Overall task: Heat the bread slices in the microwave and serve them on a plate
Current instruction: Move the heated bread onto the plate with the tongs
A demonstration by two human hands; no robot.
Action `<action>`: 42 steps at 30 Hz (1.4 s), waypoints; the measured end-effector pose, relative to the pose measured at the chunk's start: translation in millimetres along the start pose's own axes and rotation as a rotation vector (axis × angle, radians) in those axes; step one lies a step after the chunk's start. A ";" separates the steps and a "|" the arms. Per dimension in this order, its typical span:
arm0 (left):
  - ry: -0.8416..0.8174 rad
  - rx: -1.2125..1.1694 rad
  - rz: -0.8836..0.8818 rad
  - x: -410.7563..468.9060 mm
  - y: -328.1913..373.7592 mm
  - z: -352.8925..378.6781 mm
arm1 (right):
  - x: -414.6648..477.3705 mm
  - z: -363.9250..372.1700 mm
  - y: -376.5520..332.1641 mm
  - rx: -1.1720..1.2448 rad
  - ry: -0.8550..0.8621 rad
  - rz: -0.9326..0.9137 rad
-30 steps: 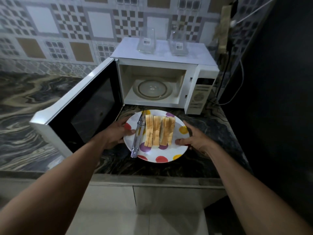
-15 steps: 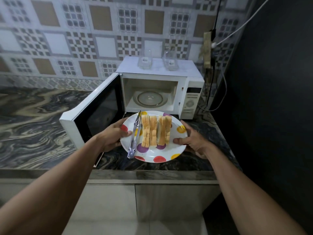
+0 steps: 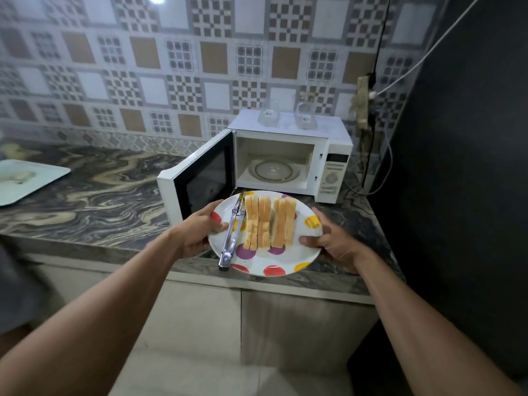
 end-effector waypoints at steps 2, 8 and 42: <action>0.008 -0.026 0.000 -23.8 -1.9 -2.3 | -16.4 12.5 -7.5 -0.044 -0.033 -0.030; 0.063 -0.060 0.003 -97.5 1.2 -24.9 | -53.3 60.3 -15.7 -0.064 -0.142 -0.037; 0.399 -0.053 0.080 -236.8 53.4 -306.4 | 47.3 385.4 -30.6 -0.022 -0.346 -0.065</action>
Point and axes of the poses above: each hand's wrist, its own x-axis towards the middle knuckle, its own z-axis out of the palm, y = z × x, the point moved 8 cm from there along x, towards the middle knuckle, and after that the axes turned 5 degrees about y, right-handed, at the moved point
